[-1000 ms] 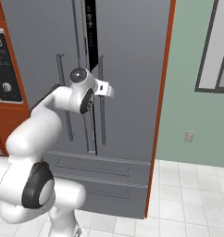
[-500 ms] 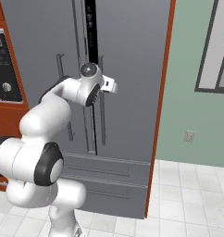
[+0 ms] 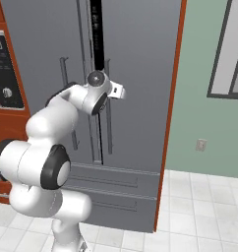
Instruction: Open the fridge, grab two sodas, and place both sodas inside the bowl with ice on the dining counter.
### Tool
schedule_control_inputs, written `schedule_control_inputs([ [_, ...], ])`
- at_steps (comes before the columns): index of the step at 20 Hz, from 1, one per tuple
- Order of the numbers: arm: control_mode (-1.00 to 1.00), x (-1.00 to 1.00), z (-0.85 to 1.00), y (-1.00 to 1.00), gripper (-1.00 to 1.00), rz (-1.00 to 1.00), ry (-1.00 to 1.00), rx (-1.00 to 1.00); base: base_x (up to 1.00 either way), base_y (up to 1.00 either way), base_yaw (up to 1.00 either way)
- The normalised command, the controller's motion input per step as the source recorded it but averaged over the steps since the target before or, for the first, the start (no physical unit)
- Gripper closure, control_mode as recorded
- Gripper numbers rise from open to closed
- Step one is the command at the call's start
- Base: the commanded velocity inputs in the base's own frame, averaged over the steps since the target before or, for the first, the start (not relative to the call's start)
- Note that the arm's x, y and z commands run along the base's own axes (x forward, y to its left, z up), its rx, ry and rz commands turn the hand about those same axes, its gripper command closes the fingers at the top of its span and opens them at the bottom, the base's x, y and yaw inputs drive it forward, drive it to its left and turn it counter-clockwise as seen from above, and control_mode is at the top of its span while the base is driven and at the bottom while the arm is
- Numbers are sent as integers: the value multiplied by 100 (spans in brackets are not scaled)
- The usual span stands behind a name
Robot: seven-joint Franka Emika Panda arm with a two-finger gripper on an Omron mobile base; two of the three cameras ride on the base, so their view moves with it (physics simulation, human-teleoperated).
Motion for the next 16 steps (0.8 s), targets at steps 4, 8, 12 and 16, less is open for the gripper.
schedule_control_inputs([
  [4,-100,32,-28,0,100,0,-7,0,0,0,0],
  [8,-100,17,-17,19,100,0,0,-9,0,0,0],
  [12,-100,-17,-1,10,100,-3,2,-11,0,0,0],
  [16,-100,-72,1,-17,100,-9,-2,0,0,0,0],
])
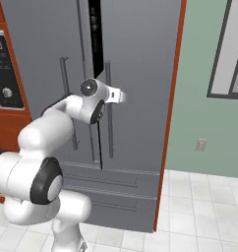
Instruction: Open the fridge, grab two sodas, and place both sodas inside the bowl with ice on the dining counter.
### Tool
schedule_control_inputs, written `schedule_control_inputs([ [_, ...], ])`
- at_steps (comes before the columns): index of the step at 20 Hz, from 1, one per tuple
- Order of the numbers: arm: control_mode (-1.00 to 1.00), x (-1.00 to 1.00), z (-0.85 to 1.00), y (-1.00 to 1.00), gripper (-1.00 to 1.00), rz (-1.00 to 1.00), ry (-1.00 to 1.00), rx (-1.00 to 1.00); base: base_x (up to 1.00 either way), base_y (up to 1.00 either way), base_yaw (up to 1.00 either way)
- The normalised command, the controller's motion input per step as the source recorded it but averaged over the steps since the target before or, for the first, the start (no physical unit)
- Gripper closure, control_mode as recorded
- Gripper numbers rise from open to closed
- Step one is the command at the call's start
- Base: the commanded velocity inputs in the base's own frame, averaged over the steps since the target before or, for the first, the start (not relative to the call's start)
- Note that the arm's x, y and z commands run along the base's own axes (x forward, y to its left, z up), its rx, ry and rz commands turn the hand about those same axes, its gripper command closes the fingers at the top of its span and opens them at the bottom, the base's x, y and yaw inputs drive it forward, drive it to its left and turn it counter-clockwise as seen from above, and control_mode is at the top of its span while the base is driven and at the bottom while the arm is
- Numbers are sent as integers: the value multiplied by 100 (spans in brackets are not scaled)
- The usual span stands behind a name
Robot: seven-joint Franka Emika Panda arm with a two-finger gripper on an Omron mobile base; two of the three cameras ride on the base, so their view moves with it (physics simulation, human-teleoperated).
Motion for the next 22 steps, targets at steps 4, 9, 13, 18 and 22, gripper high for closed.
schedule_control_inputs([
  [4,-100,-88,12,-36,100,-9,-2,0,0,0,0],
  [9,-100,-91,27,-55,100,-7,0,0,0,0,0],
  [13,-100,-81,42,-65,100,-4,0,-4,0,0,0],
  [18,-100,-81,31,-73,100,-1,0,-6,0,0,0],
  [22,-100,-98,17,-45,-100,0,0,-4,0,0,0],
])
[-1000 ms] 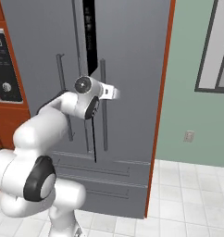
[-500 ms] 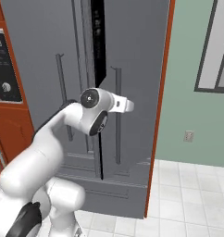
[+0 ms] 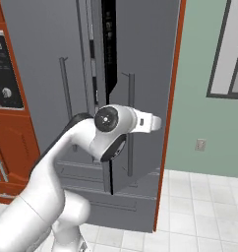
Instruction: Open the fridge, grab two sodas, and place both sodas inside the bowl with ice on the dining counter.
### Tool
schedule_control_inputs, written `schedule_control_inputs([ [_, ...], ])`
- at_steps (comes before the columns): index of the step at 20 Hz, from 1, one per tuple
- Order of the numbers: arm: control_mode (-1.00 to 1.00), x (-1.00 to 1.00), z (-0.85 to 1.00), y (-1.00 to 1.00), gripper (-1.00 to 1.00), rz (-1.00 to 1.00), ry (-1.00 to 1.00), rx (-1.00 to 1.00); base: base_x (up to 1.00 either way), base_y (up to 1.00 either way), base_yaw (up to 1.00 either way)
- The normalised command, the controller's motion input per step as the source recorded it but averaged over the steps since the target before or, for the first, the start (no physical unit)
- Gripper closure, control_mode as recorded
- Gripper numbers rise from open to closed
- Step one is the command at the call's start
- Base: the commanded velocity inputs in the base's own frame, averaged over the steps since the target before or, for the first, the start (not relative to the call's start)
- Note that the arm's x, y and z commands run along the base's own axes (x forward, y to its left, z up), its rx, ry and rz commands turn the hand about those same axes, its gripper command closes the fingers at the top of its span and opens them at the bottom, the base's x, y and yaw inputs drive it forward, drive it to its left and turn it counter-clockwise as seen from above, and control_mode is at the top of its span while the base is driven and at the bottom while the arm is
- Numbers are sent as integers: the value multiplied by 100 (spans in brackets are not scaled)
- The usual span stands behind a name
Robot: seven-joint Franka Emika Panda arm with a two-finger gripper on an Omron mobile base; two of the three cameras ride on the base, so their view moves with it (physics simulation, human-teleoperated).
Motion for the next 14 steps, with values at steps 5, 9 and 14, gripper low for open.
schedule_control_inputs([
  [5,-100,-100,22,-9,-100,-1,0,-5,0,0,0],
  [9,-100,-100,36,43,-100,-6,1,-9,0,0,0],
  [14,-100,-76,57,96,-100,-4,10,-22,0,0,0],
])
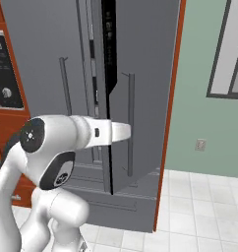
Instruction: Open the fridge, grab two sodas, and place both sodas inside the bowl with ice on the dining counter.
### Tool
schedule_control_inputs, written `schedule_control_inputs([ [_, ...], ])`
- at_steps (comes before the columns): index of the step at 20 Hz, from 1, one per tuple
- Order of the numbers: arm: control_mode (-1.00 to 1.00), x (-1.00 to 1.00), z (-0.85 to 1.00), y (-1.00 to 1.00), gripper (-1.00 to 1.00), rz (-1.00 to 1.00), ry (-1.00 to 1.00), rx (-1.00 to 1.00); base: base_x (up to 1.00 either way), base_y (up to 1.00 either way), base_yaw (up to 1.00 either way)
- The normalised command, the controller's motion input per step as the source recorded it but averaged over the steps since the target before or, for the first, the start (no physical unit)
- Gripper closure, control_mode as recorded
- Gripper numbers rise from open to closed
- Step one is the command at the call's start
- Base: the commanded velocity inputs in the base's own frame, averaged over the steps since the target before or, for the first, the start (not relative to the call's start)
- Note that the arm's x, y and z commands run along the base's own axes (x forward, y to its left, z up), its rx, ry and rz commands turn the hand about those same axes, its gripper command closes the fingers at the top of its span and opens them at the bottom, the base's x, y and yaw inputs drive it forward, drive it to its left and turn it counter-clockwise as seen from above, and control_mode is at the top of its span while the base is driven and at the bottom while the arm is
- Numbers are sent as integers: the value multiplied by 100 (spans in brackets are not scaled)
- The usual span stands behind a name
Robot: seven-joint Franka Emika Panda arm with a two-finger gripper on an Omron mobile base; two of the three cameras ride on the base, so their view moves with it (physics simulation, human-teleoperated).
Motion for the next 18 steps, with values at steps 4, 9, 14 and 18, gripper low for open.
schedule_control_inputs([
  [4,-100,-22,56,100,-100,0,13,-31,0,0,0],
  [9,-100,20,35,100,-100,1,3,-29,0,0,0],
  [14,-100,54,21,100,-100,9,2,-21,0,0,0],
  [18,-100,65,13,89,-100,13,5,-18,0,0,0],
])
